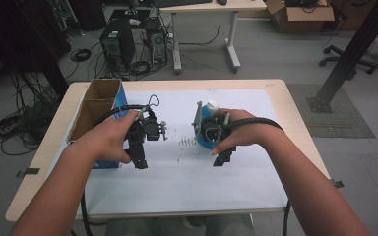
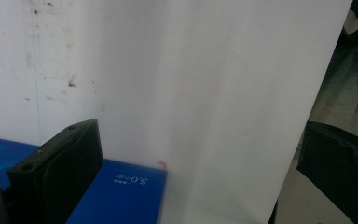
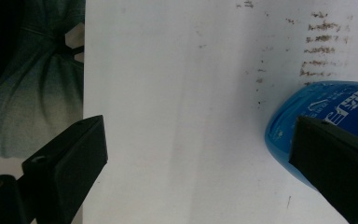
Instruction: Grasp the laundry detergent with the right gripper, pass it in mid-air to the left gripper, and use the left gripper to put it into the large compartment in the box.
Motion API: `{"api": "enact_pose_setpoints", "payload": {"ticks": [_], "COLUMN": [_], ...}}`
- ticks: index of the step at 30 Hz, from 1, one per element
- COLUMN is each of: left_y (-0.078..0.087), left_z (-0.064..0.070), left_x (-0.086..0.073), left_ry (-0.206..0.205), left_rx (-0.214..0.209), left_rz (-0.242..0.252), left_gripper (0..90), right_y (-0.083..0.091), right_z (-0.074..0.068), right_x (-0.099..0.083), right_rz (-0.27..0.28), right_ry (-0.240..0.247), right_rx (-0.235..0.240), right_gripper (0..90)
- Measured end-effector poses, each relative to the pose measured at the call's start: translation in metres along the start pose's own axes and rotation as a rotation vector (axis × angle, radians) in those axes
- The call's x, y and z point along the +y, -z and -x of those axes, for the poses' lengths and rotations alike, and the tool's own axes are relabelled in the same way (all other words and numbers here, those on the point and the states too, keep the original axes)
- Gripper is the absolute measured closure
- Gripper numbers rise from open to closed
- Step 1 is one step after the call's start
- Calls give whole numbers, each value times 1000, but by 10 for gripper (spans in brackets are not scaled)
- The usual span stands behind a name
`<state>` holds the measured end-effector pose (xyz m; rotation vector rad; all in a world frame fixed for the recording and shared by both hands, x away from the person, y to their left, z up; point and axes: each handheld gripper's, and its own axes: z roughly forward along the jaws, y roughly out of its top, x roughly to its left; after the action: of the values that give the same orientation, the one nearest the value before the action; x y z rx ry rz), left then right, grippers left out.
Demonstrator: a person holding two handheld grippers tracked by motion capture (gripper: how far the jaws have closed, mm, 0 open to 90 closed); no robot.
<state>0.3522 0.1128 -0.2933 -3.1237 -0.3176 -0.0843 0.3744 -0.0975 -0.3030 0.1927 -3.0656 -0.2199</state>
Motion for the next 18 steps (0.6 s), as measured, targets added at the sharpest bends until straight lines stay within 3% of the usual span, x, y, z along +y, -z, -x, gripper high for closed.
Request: {"api": "enact_pose_setpoints", "payload": {"ticks": [10, 18], "left_y": [-1, 1], "left_z": [0, 4], "left_x": [1, 0], "left_ry": [-13, -1], "left_rx": [6, 9], "left_rz": [-9, -11], "left_gripper": [2, 2], "right_y": [-6, -8], "right_z": [-3, -7], "right_x": [0, -8], "right_rz": [-4, 33], "right_ry": [14, 20], "right_rx": [5, 1], "right_gripper": [43, 44]}}
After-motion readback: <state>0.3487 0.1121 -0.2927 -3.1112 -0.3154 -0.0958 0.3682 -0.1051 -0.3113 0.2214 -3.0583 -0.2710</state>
